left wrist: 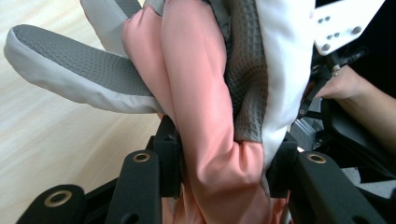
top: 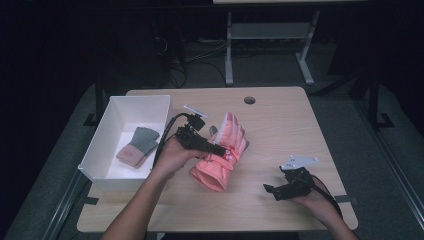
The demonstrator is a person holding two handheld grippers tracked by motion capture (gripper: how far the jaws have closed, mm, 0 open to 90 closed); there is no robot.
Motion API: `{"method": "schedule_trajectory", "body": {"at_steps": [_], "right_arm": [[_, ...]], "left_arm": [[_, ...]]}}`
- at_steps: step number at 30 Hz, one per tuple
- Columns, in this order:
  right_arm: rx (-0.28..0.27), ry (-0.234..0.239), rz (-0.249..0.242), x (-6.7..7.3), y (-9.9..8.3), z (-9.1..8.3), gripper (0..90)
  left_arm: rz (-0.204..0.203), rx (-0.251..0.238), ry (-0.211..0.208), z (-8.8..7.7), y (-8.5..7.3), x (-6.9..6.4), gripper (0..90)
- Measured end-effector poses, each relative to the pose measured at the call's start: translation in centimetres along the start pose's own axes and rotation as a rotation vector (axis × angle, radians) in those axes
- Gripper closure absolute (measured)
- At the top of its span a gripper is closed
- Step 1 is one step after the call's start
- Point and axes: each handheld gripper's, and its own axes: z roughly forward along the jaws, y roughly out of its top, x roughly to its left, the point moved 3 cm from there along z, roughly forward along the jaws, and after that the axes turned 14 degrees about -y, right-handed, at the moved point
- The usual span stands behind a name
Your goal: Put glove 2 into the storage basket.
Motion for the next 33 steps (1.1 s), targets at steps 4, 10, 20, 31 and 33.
{"method": "schedule_trajectory", "body": {"at_steps": [4,10,20,31,33], "right_arm": [[-0.001,0.0,0.0,0.0,0.0,0.1,5.0],[0.007,0.007,0.004,0.2,0.1,0.0,0.9],[0.012,0.001,0.001,0.1,0.0,0.2,0.9],[0.017,-0.007,-0.006,0.1,-0.1,0.3,0.9],[0.023,-0.007,-0.007,0.0,-0.1,0.4,0.9]], "left_arm": [[0.003,-0.016,0.003,-2.0,0.6,-0.8,57.9],[0.006,-0.05,0.033,-5.6,1.4,-1.9,57.9],[0.004,-0.118,0.126,-12.6,1.8,-3.0,57.9],[-0.048,-0.222,0.222,-19.2,-0.4,-1.6,57.9],[-0.069,-0.234,0.241,-19.9,-1.0,-1.0,57.9]]}}
